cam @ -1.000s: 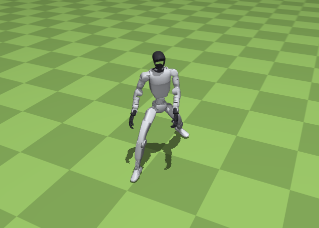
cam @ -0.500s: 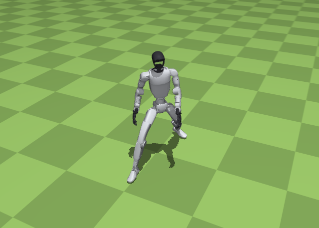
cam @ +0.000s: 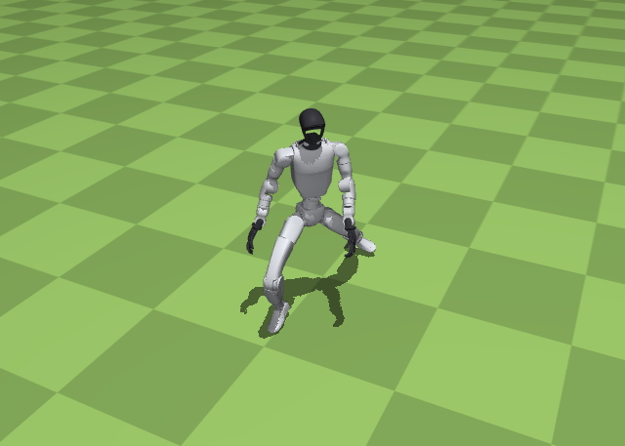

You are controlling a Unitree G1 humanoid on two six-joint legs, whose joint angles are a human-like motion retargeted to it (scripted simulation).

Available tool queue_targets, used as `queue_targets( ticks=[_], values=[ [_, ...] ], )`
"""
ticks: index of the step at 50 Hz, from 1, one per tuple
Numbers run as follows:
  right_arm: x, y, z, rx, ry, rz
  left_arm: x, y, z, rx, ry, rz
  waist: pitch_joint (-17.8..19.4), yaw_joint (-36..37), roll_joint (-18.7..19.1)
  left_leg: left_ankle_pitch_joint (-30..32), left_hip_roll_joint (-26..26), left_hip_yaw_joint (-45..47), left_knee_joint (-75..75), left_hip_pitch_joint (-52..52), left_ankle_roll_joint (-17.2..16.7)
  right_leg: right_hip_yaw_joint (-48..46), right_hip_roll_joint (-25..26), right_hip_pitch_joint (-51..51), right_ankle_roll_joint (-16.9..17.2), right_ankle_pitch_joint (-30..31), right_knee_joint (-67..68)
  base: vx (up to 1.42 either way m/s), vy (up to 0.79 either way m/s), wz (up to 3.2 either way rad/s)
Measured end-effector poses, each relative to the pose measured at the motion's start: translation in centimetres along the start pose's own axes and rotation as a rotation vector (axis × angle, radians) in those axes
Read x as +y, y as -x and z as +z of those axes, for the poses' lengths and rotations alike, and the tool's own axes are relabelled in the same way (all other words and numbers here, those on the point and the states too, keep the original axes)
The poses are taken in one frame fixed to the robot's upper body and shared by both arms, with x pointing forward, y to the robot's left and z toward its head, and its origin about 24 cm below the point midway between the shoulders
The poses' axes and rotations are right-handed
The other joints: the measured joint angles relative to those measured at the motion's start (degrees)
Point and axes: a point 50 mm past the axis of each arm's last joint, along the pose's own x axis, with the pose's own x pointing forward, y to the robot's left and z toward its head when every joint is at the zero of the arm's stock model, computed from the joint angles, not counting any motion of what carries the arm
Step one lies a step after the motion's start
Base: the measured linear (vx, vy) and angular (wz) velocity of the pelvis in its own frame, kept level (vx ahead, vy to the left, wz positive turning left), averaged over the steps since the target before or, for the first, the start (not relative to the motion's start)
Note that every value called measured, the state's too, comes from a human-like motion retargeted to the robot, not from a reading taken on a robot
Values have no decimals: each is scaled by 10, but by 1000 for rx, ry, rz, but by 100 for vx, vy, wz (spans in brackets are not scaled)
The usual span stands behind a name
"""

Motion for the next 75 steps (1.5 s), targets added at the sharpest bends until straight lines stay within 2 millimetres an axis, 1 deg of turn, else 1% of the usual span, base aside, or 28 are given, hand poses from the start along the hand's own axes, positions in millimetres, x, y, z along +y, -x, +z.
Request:
queue_targets(
  ticks=[4,7,10,13,16,20,22,25,29,33,37,40,43,46,48,50,53,55,57,60,65,68,70,72,75],
  values=[
    [-10,-5,23,-53,-26,-40,-11,0,5,-21,-24,-35,6,-6,15,-30,-13,14,-10,8,8,-1,-1,3,0,18,-17,-5,6,1],
    [-12,-6,38,-88,-64,-41,-17,1,5,-32,-34,-65,2,-9,28,-41,-19,15,-13,6,-3,-5,5,4,0,42,-48,-10,18,-8],
    [-13,-6,47,-115,-93,-29,-23,2,5,-40,-34,-92,-4,-13,38,-53,-33,21,-24,8,-9,-12,7,11,0,77,-95,-15,28,-2],
    [-15,-7,50,-127,-76,-26,-32,3,8,-51,-28,-115,-11,-16,46,-54,-55,31,-47,16,-11,-22,5,27,0,122,-160,-18,41,10],
    [-18,-7,49,-128,-25,-28,-40,3,14,-74,-14,-140,-18,-18,52,-37,-85,42,-84,27,-19,-35,0,52,0,177,-244,-19,52,19],
    [-18,-7,45,-113,29,-20,-47,4,24,-113,31,-167,-29,-20,38,-18,-167,51,-134,33,-20,-47,-13,94,0,281,-406,-22,62,23],
    [-14,-7,39,-92,37,-9,-47,4,24,-117,54,-173,-31,-18,23,-18,-209,56,-146,39,-20,-57,-13,129,0,330,-497,-18,54,2],
    [-7,-6,24,-44,36,5,-43,4,17,-97,80,-170,-25,-12,2,-21,-247,73,-160,70,-20,-80,5,200,0,382,-624,-7,40,-27],
    [4,-1,-3,36,41,22,-35,5,1,-53,85,-152,-14,-4,-24,-19,-283,104,-197,133,-20,-101,32,285,0,413,-753,1,26,-39],
    [12,5,-30,123,65,43,-29,5,-10,-12,65,-124,-17,-1,-44,-13,-311,123,-239,168,-20,-109,41,310,0,428,-811,0,12,-26],
    [13,11,-56,211,89,60,-28,4,-17,27,46,-97,-27,-1,-47,-4,-304,133,-257,176,-20,-109,45,298,0,440,-799,4,-4,-2],
    [13,15,-70,260,100,78,-27,4,-21,48,50,-89,-33,-4,-37,5,-278,139,-254,172,-20,-94,45,268,0,426,-738,15,-15,2],
    [16,17,-75,276,104,113,-24,4,-21,51,71,-81,-36,-8,-22,17,-240,137,-239,157,-20,-62,35,210,0,374,-621,21,-23,7],
    [22,18,-72,256,118,157,-18,3,-18,42,98,-61,-29,-17,-15,28,-195,119,-211,142,-20,-26,18,149,0,301,-479,26,-35,18],
    [29,17,-66,225,143,191,-10,3,-17,33,112,-38,-19,-23,-17,37,-162,100,-185,129,-20,-7,8,115,-5,254,-391,23,-48,18],
    [37,17,-58,181,186,230,1,2,-15,26,121,-6,-8,-25,-21,47,-124,83,-153,110,-20,-1,9,82,-21,211,-313,15,-58,-3],
    [49,17,-43,99,286,286,19,2,-14,22,122,49,5,-17,-27,61,-62,66,-102,69,-20,-12,19,41,-45,152,-215,11,-60,-16],
    [53,16,-32,39,363,309,28,1,-13,24,116,81,10,-11,-33,70,-28,60,-77,40,-19,-22,23,18,-54,119,-162,10,-54,-7],
    [52,14,-21,-17,433,307,34,1,-12,28,103,103,14,-7,-41,74,-5,58,-65,18,-18,-30,21,0,-58,90,-118,9,-46,8],
    [41,9,-4,-86,488,252,35,0,-11,36,76,119,17,-2,-49,73,18,59,-63,-2,-17,-38,13,-20,-59,57,-67,6,-34,18],
    [11,0,23,-151,432,63,22,-1,-9,42,67,92,22,4,-46,64,32,65,-78,-5,-9,-45,2,-33,-58,34,-27,2,-13,13],
    [2,-3,36,-179,377,-23,13,0,-10,41,118,64,24,6,-43,67,31,73,-81,3,-6,-47,4,-32,-56,40,-32,-1,2,-5],
    [3,-3,43,-197,356,-44,9,1,-11,39,169,48,24,4,-42,69,27,81,-79,9,-5,-47,9,-29,-53,51,-48,-4,13,-21],
    [9,-2,47,-209,350,-27,5,2,-12,37,219,37,24,1,-40,70,20,90,-76,14,-6,-45,16,-23,-50,68,-73,-6,20,-23],
    [20,-1,46,-208,356,38,0,3,-13,35,264,22,21,-6,-38,67,3,103,-73,20,-10,-43,24,-10,-43,102,-124,-8,29,-15]
  ],
)
